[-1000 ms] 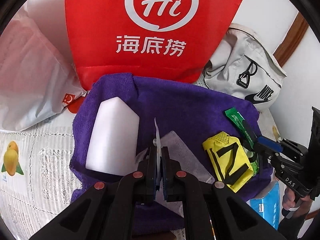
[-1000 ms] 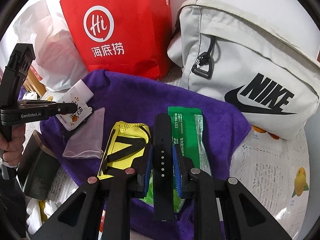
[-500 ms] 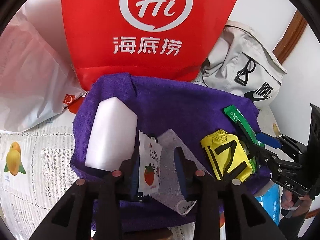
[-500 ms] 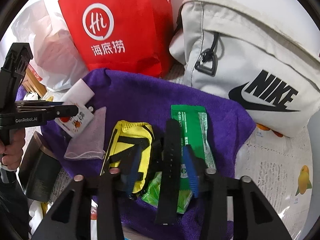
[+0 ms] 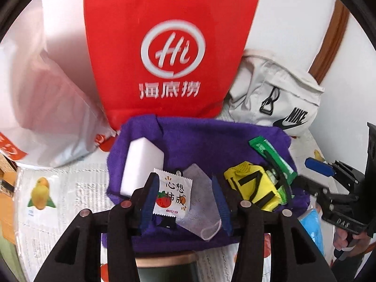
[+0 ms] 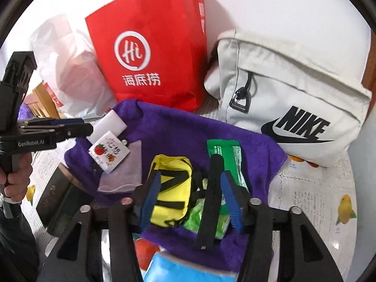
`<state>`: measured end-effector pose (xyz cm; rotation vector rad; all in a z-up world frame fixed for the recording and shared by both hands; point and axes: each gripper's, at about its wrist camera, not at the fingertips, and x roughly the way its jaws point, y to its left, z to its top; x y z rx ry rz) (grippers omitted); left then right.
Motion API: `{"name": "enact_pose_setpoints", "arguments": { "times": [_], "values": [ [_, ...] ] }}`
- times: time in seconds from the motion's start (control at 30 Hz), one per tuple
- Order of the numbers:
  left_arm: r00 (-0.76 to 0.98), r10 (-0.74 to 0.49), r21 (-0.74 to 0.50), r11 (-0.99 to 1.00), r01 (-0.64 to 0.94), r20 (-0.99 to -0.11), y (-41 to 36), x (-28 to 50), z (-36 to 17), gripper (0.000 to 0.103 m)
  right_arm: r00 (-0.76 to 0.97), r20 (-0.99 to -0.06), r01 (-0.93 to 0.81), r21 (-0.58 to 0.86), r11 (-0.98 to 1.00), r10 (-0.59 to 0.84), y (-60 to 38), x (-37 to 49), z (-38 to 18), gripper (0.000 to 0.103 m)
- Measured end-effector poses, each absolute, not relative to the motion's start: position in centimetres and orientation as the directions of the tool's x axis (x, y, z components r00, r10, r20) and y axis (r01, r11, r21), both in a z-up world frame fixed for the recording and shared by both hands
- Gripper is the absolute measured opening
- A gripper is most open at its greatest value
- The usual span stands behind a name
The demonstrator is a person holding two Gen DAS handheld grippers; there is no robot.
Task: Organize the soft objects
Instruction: 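Open both tools to release the snack bag and strap onto the towel, then move the left tool down to the white glove and grasp it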
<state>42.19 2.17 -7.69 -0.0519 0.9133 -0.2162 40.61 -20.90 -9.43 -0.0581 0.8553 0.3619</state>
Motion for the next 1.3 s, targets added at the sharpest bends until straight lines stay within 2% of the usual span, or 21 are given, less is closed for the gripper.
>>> {"name": "enact_pose_setpoints", "arguments": {
  "times": [0.17, 0.3, 0.37, 0.4, 0.57, 0.8, 0.9, 1.0, 1.17, 1.27, 1.3],
  "values": [
    [0.603, -0.216, -0.118, 0.973, 0.199, -0.768, 2.0, 39.0, -6.1, 0.049, 0.603, -0.747, -0.339, 0.077, 0.938, 0.28, -20.6, 37.5, -8.5, 0.058],
    [0.593, -0.238, -0.153, 0.97, 0.191, -0.769, 2.6, 36.2, -5.3, 0.05, 0.595, -0.746, -0.346, 0.097, 0.933, 0.298, -20.2, 34.4, -8.4, 0.058],
    [0.596, -0.236, -0.16, 0.971, 0.179, -0.768, 2.9, 34.5, -5.1, 0.053, 0.584, -0.75, -0.353, 0.109, 0.929, 0.31, -19.7, 32.8, -8.5, 0.058],
    [0.598, -0.234, -0.162, 0.972, 0.172, -0.766, 3.1, 33.6, -5.1, 0.057, 0.577, -0.752, -0.363, 0.115, 0.924, 0.32, -19.3, 31.8, -8.6, 0.058],
    [0.602, -0.222, -0.175, 0.975, 0.136, -0.767, 4.2, 29.2, -5.8, 0.059, 0.552, -0.759, -0.415, 0.109, 0.903, 0.345, -17.1, 27.2, -9.7, 0.058],
    [0.572, -0.215, -0.173, 0.977, 0.127, -0.791, 4.7, 23.1, -8.2, 0.059, 0.526, -0.766, -0.438, 0.129, 0.89, 0.37, -15.5, 22.4, -11.1, 0.058],
    [0.556, -0.216, -0.171, 0.976, 0.132, -0.803, 4.6, 21.2, -9.6, 0.065, 0.537, -0.76, -0.422, 0.132, 0.897, 0.365, -16.0, 20.9, -11.2, 0.058],
    [0.532, -0.199, -0.147, 0.979, 0.14, -0.823, 4.0, 19.6, -11.8, 0.066, 0.538, -0.758, -0.395, 0.159, 0.905, 0.368, -17.1, 19.6, -11.6, 0.058],
    [0.472, -0.244, -0.19, 0.969, 0.161, -0.847, 2.9, 18.7, -15.6, 0.069, 0.541, -0.73, -0.376, 0.233, 0.897, 0.417, -18.9, 17.4, -12.1, 0.058],
    [0.467, -0.199, -0.147, 0.978, 0.145, -0.862, 2.2, 18.4, -17.6, 0.074, 0.545, -0.731, -0.36, 0.238, 0.902, 0.41, -19.6, 16.5, -12.7, 0.058],
    [0.489, -0.174, -0.114, 0.982, 0.15, -0.855, 1.8, 18.1, -17.8, 0.082, 0.545, -0.734, -0.354, 0.237, 0.905, 0.406, -19.7, 16.3, -12.9, 0.058]
  ]
}}
